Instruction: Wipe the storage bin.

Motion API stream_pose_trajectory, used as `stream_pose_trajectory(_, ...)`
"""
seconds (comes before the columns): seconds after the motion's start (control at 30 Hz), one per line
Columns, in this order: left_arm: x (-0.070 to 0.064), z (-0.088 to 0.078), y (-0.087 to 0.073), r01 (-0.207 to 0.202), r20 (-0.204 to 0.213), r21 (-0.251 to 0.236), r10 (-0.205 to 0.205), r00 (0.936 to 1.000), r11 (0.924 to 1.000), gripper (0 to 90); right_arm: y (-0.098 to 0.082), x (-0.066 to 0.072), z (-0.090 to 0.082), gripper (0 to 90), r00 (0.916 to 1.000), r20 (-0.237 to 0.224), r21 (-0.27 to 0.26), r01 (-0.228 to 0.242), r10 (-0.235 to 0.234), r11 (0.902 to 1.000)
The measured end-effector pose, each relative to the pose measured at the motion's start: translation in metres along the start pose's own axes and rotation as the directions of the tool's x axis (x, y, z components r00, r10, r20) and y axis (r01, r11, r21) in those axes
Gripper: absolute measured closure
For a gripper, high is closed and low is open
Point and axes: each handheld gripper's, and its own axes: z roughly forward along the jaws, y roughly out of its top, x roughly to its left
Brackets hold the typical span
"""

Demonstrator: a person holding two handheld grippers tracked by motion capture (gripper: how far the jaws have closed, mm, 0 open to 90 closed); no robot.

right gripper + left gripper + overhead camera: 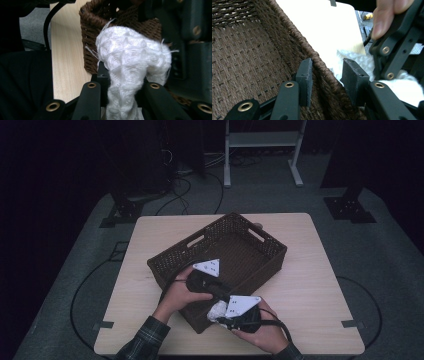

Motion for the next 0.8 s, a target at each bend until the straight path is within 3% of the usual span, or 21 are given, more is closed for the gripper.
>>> stream_pose_trajectory(0.27, 0.000, 0.000, 0.000, 0.004, 0.000, 0.000, -0.004, 1.0000, 1.0000, 59.8, -0.011, 0.000, 0.020, 74.5, 1.0000, -0.005, 0.065, 0.008, -0.007, 0.9979)
stream_pose_trajectory(0.47, 0.000, 0.000, 0.000, 0.001, 0.000, 0.004, -0.001, 1.0000, 1.0000, 59.8, -0.016, 0.001, 0.027, 74.5, 0.9999, -0.013, 0.077, 0.002, -0.001, 0.9971)
stream_pose_trajectory(0.8, 0.000, 0.000, 0.000, 0.002, -0.001, 0.003, -0.002, 1.0000, 1.0000, 59.8, -0.022, 0.009, 0.042, 74.6, 0.9983, -0.021, 0.148, 0.056, -0.054, 0.9874)
